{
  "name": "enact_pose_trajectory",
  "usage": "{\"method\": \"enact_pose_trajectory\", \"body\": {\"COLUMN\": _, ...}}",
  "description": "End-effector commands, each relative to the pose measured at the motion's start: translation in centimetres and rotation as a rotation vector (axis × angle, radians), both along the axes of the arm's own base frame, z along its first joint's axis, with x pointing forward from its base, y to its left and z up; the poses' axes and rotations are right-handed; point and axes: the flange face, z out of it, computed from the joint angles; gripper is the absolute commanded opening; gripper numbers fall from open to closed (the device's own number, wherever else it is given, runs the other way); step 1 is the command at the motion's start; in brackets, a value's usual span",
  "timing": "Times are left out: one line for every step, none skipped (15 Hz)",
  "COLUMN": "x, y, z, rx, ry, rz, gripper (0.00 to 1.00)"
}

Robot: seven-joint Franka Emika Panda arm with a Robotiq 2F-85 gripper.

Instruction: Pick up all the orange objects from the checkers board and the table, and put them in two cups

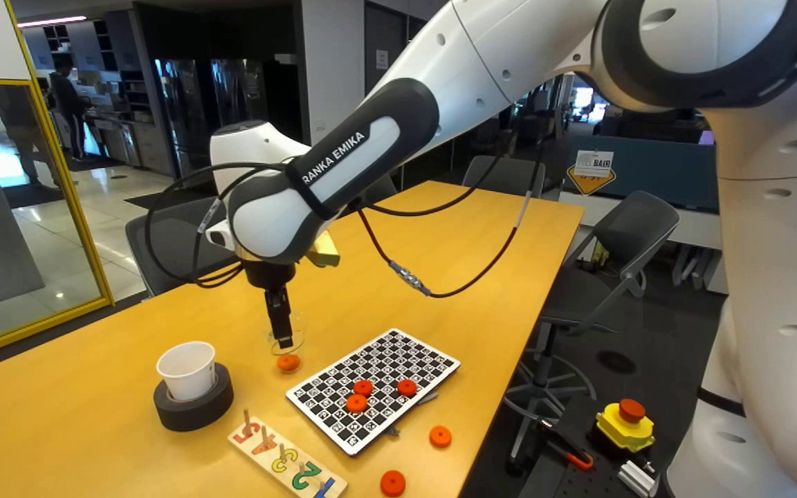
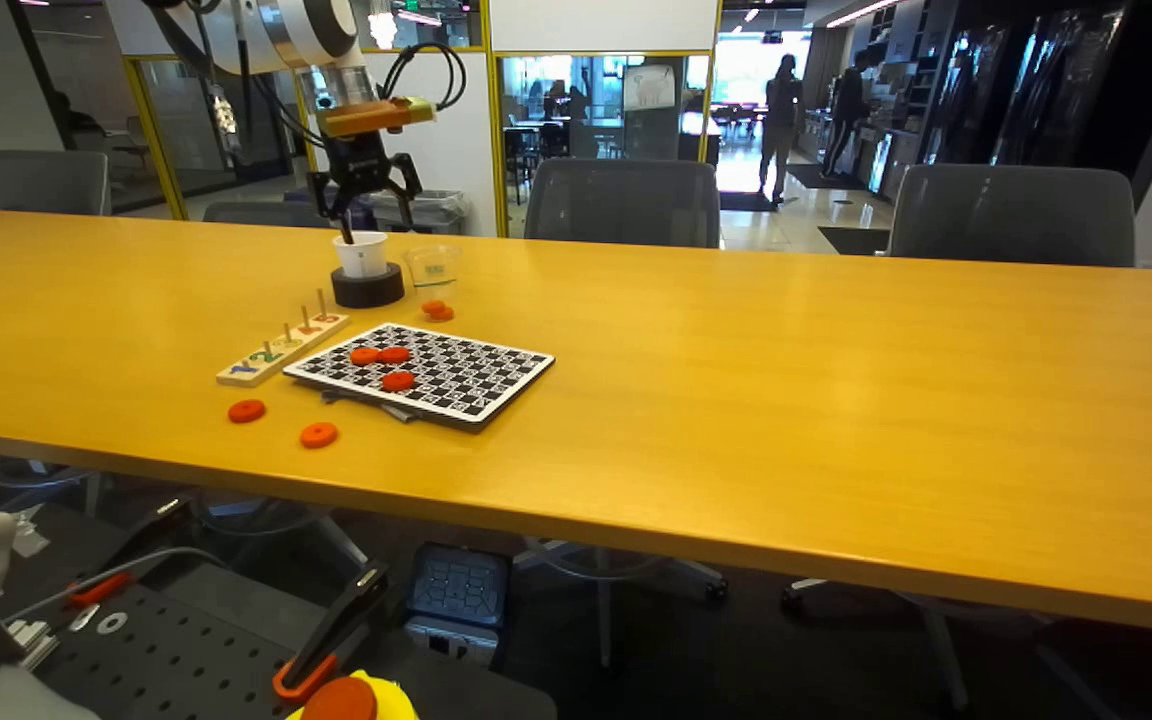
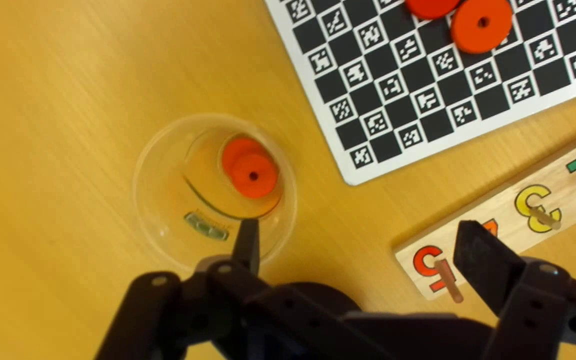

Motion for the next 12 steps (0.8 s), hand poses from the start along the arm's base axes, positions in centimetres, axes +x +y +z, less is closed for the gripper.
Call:
{"method": "enact_pose_trajectory", "body": {"x": -5.4, "y": -2.4, "z": -0.3, "rx": 0.013, "ry": -0.027, "rz": -0.016, "gripper": 1.0}}
{"method": "enact_pose_trajectory", "body": {"x": -6.7, "y": -3.0, "z": -1.0, "rx": 0.014, "ry": -0.021, "rz": 0.018, "gripper": 1.0}}
{"method": "enact_pose_trajectory", "body": {"x": -7.9, "y": -3.5, "z": -1.6, "rx": 0.008, "ry": -0.02, "rz": 0.051, "gripper": 1.0}}
{"method": "enact_pose_trajectory", "body": {"x": -9.0, "y": -3.9, "z": -2.3, "rx": 0.01, "ry": -0.015, "rz": 0.096, "gripper": 1.0}}
{"method": "enact_pose_trajectory", "body": {"x": -9.8, "y": -4.2, "z": -2.9, "rx": 0.014, "ry": -0.01, "rz": 0.142, "gripper": 1.0}}
{"method": "enact_pose_trajectory", "body": {"x": -10.6, "y": -4.6, "z": -3.5, "rx": 0.016, "ry": -0.008, "rz": 0.182, "gripper": 1.0}}
{"method": "enact_pose_trajectory", "body": {"x": -11.1, "y": -5.0, "z": -4.1, "rx": 0.019, "ry": -0.005, "rz": 0.218, "gripper": 1.0}}
{"method": "enact_pose_trajectory", "body": {"x": -11.6, "y": -5.4, "z": -4.6, "rx": 0.019, "ry": -0.003, "rz": 0.252, "gripper": 1.0}}
{"method": "enact_pose_trajectory", "body": {"x": -11.9, "y": -5.7, "z": -5.2, "rx": 0.016, "ry": -0.001, "rz": 0.289, "gripper": 1.0}}
{"method": "enact_pose_trajectory", "body": {"x": -12.1, "y": -6.0, "z": -5.7, "rx": 0.015, "ry": 0.002, "rz": 0.323, "gripper": 1.0}}
{"method": "enact_pose_trajectory", "body": {"x": -12.1, "y": -6.2, "z": -6.2, "rx": 0.012, "ry": 0.006, "rz": 0.357, "gripper": 1.0}}
{"method": "enact_pose_trajectory", "body": {"x": -12.1, "y": -6.3, "z": -6.7, "rx": 0.015, "ry": 0.012, "rz": 0.391, "gripper": 1.0}}
